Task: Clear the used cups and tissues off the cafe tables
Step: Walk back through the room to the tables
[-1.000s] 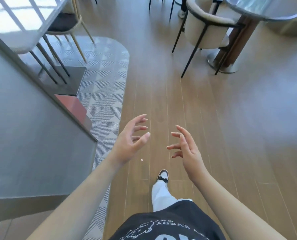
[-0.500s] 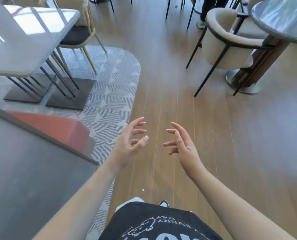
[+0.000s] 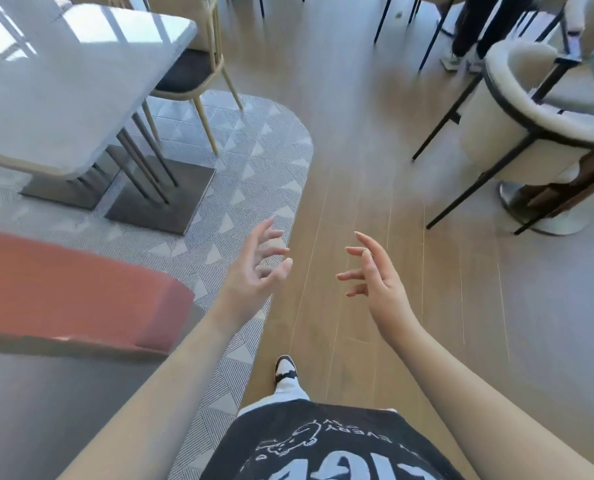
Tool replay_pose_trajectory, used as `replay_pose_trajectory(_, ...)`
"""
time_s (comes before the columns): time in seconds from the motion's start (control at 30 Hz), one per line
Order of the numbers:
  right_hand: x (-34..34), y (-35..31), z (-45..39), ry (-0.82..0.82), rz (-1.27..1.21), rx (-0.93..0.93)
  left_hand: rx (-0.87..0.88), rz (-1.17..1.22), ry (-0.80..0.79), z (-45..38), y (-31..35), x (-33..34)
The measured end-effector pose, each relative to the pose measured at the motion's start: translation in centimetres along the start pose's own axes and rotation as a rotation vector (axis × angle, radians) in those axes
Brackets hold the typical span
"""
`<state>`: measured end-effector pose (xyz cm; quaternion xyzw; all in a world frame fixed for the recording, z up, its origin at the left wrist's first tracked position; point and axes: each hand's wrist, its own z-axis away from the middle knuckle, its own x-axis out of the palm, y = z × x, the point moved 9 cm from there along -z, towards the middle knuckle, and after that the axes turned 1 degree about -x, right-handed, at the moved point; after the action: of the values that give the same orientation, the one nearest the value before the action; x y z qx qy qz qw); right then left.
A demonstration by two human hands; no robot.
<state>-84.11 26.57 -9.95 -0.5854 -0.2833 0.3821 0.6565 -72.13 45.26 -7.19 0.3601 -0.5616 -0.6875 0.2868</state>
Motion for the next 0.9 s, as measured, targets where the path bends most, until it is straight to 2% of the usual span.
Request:
replay_pose_trajectory(0.3, 4.7, -4.1, -13.4, -0.036, 0.001, -0.035, 0.025, -0.011, -0.013, -12.6, 1.2, -4.9)
replay_pose_trajectory(0.63, 5.3, -4.7, -31.4, -0.082, -0.013, -0.022, -0.018, -0.059, 0.057, -29.7, 0.3, -6.5)
replay_pose_trajectory(0.9, 5.1, -8.1, -47.0, -0.173, -0.010, -0.031, -0.020, -0.072, 0.127, -44.0, 4.5, -6.9)
